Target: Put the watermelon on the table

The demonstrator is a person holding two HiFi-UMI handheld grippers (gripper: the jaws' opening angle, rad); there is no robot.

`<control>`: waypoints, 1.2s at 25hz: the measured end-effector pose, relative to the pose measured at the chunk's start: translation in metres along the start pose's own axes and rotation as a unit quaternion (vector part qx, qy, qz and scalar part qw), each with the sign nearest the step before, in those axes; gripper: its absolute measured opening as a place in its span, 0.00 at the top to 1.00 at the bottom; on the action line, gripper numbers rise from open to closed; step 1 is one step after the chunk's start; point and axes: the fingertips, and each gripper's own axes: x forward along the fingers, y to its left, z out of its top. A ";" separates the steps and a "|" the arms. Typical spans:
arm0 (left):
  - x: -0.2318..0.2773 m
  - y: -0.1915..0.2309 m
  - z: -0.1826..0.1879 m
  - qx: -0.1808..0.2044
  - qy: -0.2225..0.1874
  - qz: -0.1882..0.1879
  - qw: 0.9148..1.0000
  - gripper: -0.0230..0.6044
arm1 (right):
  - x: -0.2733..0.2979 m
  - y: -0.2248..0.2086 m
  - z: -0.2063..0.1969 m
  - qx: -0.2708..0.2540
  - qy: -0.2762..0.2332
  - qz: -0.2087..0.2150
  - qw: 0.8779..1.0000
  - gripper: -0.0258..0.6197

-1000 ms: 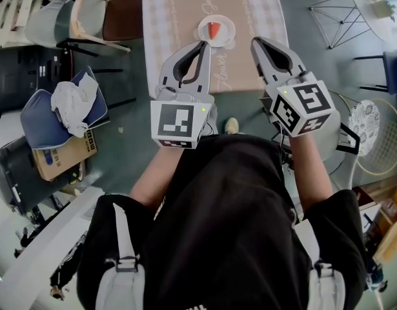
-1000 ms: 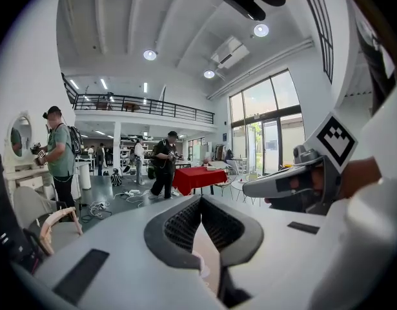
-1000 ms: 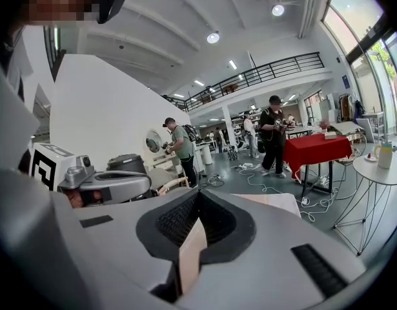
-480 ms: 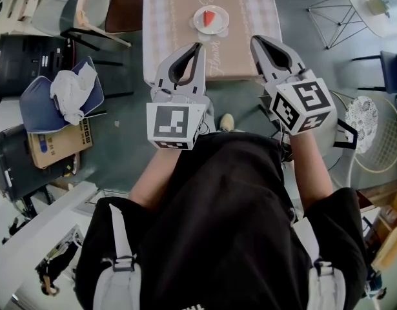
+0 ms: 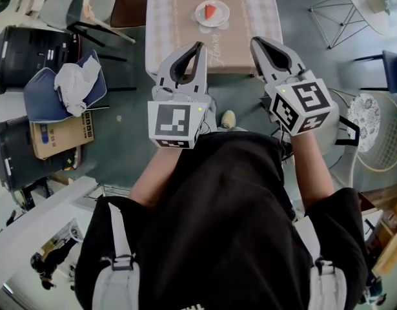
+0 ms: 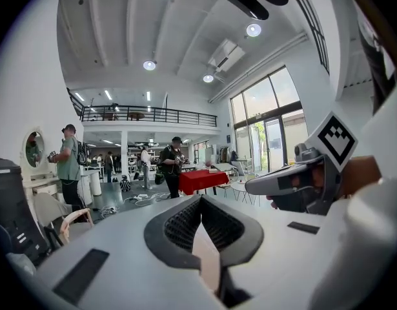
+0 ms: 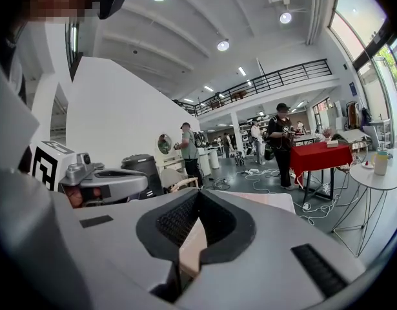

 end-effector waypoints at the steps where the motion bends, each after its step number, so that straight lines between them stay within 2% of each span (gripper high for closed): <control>1: -0.002 -0.001 0.000 0.000 0.000 0.001 1.000 0.95 | -0.002 0.001 0.000 -0.001 -0.001 0.000 1.000 0.94; 15: -0.014 -0.003 0.003 -0.005 -0.008 -0.017 1.000 0.94 | -0.011 0.012 0.007 -0.011 -0.002 -0.015 1.000 0.94; 23: -0.027 0.013 0.003 0.000 -0.008 -0.007 1.000 0.94 | -0.005 0.024 0.010 -0.008 -0.009 -0.009 1.000 0.94; 30: -0.023 0.011 0.008 0.004 -0.012 -0.006 1.000 0.94 | -0.007 0.024 0.009 -0.013 -0.009 -0.003 1.000 0.94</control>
